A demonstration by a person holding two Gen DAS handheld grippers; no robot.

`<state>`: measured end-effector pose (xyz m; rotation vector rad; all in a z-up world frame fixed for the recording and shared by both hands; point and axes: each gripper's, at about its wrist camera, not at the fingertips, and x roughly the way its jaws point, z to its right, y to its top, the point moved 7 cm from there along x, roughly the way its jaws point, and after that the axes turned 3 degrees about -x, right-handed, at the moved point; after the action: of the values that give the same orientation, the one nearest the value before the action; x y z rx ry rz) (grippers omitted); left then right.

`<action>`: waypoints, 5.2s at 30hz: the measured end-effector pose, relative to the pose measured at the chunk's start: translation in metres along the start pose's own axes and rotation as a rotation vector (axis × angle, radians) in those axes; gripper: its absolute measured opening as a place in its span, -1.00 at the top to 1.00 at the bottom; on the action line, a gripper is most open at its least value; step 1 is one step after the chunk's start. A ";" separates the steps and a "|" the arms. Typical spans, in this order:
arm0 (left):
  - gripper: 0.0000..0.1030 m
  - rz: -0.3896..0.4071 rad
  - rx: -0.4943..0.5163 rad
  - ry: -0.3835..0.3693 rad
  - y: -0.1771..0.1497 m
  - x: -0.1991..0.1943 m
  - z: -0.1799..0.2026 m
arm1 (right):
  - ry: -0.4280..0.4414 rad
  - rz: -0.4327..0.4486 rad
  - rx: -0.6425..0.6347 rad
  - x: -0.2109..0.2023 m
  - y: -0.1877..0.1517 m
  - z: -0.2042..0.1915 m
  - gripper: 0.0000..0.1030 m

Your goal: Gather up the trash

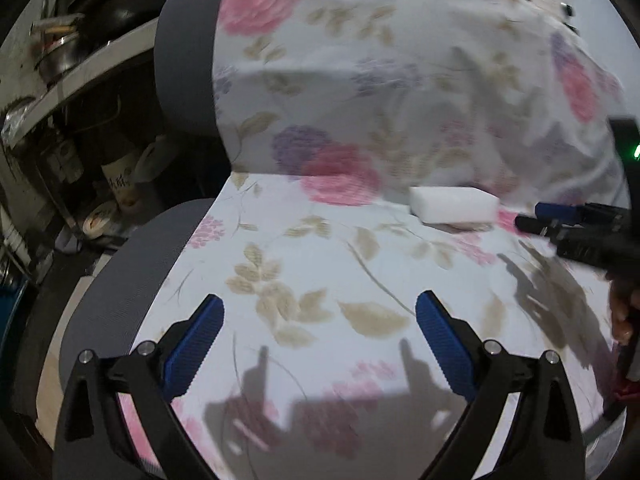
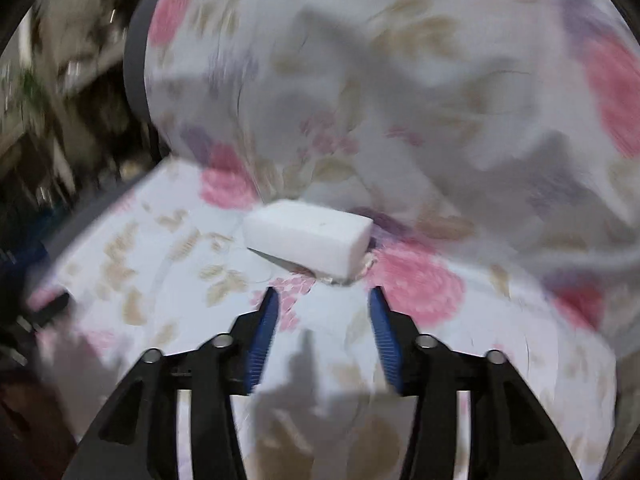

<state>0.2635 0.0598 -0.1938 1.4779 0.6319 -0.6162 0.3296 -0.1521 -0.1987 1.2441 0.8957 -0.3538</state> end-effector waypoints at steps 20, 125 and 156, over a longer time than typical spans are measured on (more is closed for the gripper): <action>-0.82 -0.033 -0.006 -0.026 0.049 0.045 0.024 | -0.108 -0.013 -0.427 0.069 0.034 -0.005 0.11; -0.87 -0.164 0.560 -0.495 -0.146 -0.266 0.293 | -0.609 0.002 0.624 -0.458 -0.321 0.056 -0.82; -0.87 -0.147 0.510 -0.435 -0.134 -0.265 0.278 | -0.617 -0.048 0.664 -0.450 -0.331 0.065 -0.82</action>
<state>-0.0146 -0.2211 -0.0983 1.6951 0.2483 -1.2411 -0.1502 -0.4201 -0.0785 1.5783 0.2674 -1.0688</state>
